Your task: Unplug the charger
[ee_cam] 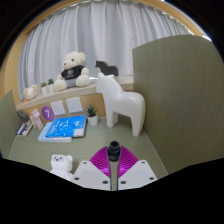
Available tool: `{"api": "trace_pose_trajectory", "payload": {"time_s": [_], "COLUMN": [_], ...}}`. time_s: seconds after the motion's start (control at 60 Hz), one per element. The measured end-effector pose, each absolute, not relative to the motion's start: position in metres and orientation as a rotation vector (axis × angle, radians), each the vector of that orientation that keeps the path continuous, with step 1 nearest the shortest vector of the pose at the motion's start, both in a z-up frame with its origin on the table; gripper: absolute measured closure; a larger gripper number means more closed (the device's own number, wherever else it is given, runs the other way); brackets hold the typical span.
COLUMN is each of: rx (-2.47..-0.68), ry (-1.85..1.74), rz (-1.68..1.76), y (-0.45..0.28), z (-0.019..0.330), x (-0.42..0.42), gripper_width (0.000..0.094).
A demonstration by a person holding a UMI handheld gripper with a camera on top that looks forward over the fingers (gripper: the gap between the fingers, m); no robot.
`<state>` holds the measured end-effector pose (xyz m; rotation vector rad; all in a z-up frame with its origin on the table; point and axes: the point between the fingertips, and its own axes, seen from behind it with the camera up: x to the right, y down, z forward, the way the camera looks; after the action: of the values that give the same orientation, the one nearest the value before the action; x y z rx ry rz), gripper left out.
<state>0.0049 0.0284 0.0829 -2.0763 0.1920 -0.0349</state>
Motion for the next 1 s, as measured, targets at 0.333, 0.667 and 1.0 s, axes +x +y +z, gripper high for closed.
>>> {"api": "trace_pose_trajectory", "payload": {"time_s": [0.333,0.667,1.0], "rx": [-2.22,-2.085,-1.902], "ry": [0.272,0.325,0.253], "rz": [-0.018,-0.13,-0.007], "y": [0.017,0.011,-0.085], "z": [-0.022,0.085,0.223], "x": [0.006,0.008,-0.173], "gripper_width": [0.0783,0.011,0.0099]}}
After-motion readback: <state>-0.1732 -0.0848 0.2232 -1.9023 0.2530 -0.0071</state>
